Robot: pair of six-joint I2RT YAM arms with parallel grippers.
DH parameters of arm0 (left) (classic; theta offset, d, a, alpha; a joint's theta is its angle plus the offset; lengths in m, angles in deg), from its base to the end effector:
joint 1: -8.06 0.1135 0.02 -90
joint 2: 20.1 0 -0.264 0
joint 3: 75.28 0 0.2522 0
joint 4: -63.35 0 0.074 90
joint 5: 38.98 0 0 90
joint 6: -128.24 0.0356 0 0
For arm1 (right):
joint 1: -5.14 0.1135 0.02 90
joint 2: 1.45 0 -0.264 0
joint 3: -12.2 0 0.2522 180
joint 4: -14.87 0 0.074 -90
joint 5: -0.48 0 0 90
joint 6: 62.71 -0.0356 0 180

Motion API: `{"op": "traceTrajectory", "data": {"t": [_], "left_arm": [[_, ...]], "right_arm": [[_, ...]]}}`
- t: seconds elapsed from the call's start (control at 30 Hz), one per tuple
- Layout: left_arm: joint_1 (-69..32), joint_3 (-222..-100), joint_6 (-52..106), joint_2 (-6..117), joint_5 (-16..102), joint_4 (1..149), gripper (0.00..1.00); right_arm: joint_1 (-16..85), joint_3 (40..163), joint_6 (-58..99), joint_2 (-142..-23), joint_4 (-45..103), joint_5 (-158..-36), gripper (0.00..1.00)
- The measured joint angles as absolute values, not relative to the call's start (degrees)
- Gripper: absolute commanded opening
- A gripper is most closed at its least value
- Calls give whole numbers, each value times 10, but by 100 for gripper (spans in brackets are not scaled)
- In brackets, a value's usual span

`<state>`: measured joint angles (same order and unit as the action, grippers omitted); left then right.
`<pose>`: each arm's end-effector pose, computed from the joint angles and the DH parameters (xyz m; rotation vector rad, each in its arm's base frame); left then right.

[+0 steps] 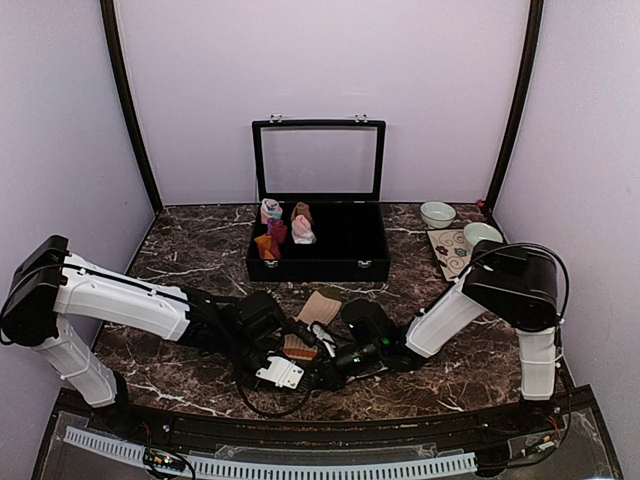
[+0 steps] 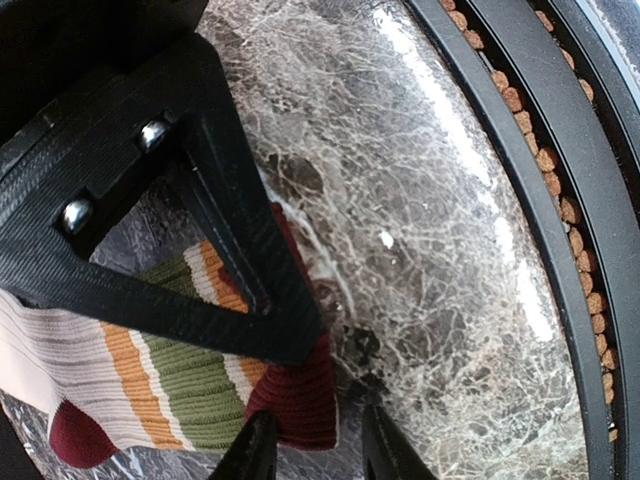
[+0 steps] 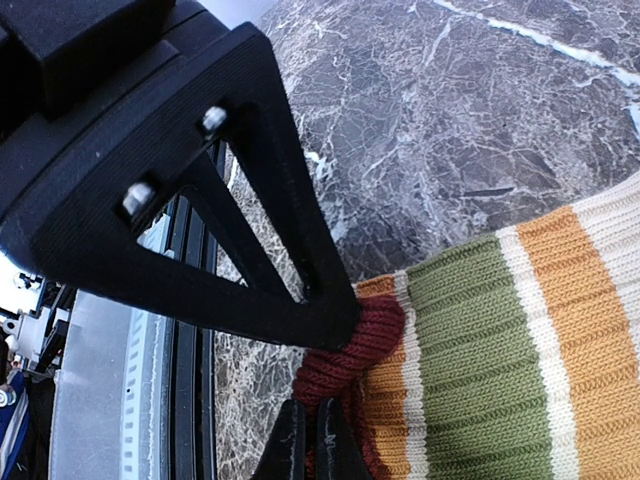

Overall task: Roll the socks
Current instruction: Roll the sock at the center of the board.

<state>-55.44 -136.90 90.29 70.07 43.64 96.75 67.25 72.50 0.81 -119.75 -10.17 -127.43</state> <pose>0.1270 -0.2649 0.1605 2.2710 1.3809 -0.2368 0.1512 0.3324 0.0765 -1.1718 2.1684 1.5151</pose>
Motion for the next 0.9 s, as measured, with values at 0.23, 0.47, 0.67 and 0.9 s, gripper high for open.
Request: {"op": "traceTrajectory", "data": {"t": [0.23, 0.47, 0.67, 0.9], "left_arm": [[-554, -1378, 888, 689, 436, 977, 32], [-554, -1378, 883, 686, 433, 980, 32], [-554, -1376, 884, 690, 434, 976, 31], [-554, -1369, 886, 704, 434, 960, 18]], "right_arm": [[672, 725, 7, -1199, -104, -1279, 0], [670, 725, 1, -1200, -109, -1285, 0], [669, 721, -3, -1201, -122, -1285, 0], [669, 718, -5, -1202, -131, -1285, 0]]}}
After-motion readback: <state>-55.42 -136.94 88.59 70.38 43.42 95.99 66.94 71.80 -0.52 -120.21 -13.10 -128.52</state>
